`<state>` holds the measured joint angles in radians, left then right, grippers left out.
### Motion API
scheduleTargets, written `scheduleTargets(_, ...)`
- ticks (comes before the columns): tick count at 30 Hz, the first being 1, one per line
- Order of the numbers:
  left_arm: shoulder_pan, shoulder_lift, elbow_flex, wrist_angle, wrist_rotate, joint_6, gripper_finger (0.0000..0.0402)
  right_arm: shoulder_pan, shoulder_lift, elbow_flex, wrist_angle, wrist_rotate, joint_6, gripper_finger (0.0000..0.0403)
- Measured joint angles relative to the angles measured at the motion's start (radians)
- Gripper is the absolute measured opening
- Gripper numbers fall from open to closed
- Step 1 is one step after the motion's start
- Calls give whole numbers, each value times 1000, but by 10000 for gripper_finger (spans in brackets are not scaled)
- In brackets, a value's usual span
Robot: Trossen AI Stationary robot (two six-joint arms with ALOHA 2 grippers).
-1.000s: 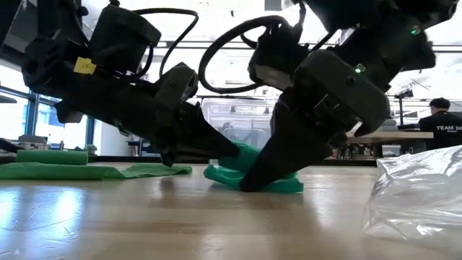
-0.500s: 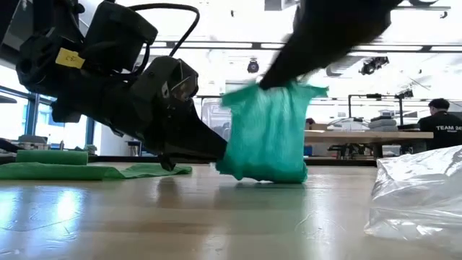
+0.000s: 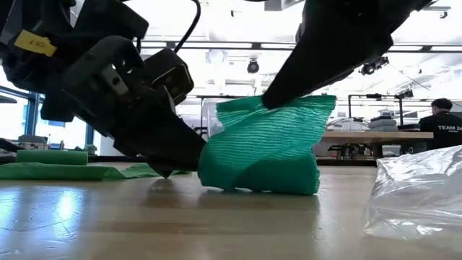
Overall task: Roll bandage
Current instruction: Roll the blue bandage
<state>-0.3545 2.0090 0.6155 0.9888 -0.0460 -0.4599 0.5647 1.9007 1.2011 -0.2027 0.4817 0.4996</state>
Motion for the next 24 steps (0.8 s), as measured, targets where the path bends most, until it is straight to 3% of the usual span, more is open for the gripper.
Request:
scheduleTargets(12, -45, 3, -2, 53, -3, 81, 126, -22, 0, 0, 49, 12, -2, 0)
scheduleTargets(24, 2, 3, -2, 51, 34, 90, 241, 5, 0, -1, 50, -7, 35, 0)
